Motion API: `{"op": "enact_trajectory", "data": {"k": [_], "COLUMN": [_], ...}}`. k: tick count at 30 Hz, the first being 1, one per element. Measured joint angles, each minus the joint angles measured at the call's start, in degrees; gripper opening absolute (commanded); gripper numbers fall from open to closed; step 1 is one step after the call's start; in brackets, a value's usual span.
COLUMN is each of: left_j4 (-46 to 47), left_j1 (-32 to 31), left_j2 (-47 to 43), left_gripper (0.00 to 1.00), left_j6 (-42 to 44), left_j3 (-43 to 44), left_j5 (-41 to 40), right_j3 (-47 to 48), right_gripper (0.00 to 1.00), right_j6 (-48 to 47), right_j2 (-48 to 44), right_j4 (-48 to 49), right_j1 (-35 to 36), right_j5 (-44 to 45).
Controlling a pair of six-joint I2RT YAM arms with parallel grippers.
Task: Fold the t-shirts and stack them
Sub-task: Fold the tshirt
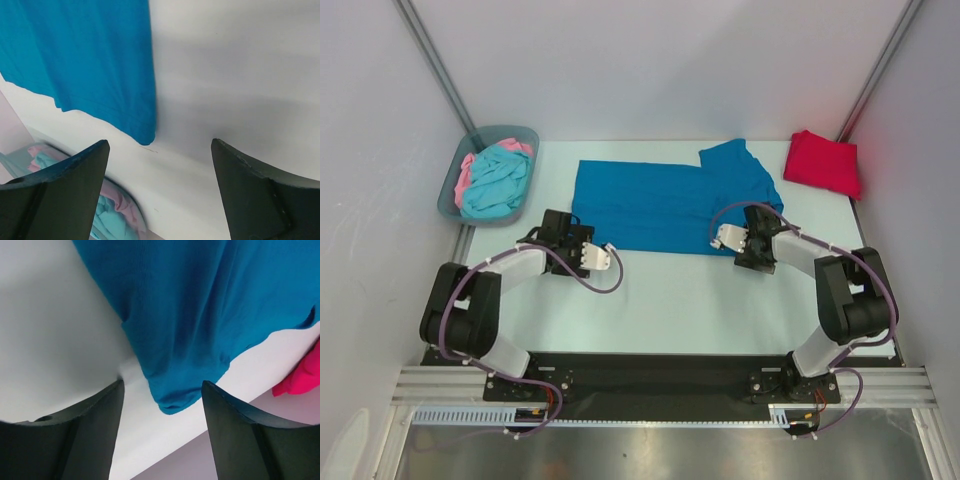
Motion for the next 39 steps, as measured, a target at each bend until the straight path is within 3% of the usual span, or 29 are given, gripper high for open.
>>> {"op": "enact_trajectory", "data": {"k": [13,21,28,31,39], "left_j4": [11.1,12.7,10.4,8.3,-4.0], "left_j1": [-0.1,0.0,0.0,0.1,1.2], "left_j2": [3.8,6.6,8.1,8.1,8.0], "left_gripper": [0.86,0.41,0.00,0.00,0.00], "left_j6": [0.0,-0.7,-1.1,-1.0,0.9], "left_j3": [-1.1,-0.7,0.1,1.1,7.2], "left_j5": [-2.4,-3.0,-2.9,-2.7,-0.2], "right_j3": [-2.0,-2.0,-2.0,-2.0,-0.6], "right_gripper": [0.65,0.50,0.22,0.13,0.02], "right_j6": [-5.6,-8.0,-8.7,-8.9,-9.0], "right_j2": [2.7,4.5,5.4,5.6,4.9], "right_j4": [11.9,14.6,14.4,13.7,8.5], "right_j1": [-5.0,-7.0,-7.3,-7.4,-7.6], "right_j5": [2.6,3.1,2.7,2.3,0.5]}}
